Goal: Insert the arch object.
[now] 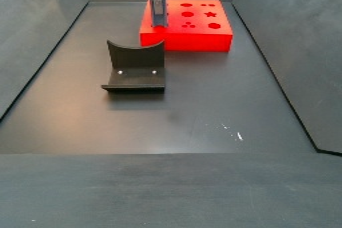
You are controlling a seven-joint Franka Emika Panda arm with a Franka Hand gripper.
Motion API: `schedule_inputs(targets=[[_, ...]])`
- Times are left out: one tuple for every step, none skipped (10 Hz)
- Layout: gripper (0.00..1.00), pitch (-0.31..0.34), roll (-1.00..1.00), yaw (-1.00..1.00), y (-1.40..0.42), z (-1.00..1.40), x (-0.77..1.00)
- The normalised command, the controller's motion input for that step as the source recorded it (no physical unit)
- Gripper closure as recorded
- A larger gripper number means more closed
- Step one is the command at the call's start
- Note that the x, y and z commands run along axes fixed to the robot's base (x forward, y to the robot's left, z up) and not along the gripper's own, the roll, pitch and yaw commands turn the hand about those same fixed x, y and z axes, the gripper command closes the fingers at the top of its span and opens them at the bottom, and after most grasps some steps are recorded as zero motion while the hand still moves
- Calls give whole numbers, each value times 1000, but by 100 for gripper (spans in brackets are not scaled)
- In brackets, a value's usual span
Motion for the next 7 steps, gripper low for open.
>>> schedule_inputs(targets=[[100, 4, 160, -9, 0, -731, 120], [100, 29, 16, -20, 3, -960, 106], [100, 29, 0, -49, 11, -1000, 97], [100, 0, -4, -43, 6, -1000, 66], [100, -19, -21, -6, 9, -703, 6], [100, 0, -10, 0, 0, 0, 0], [100, 0, 0, 0, 0, 0, 0]])
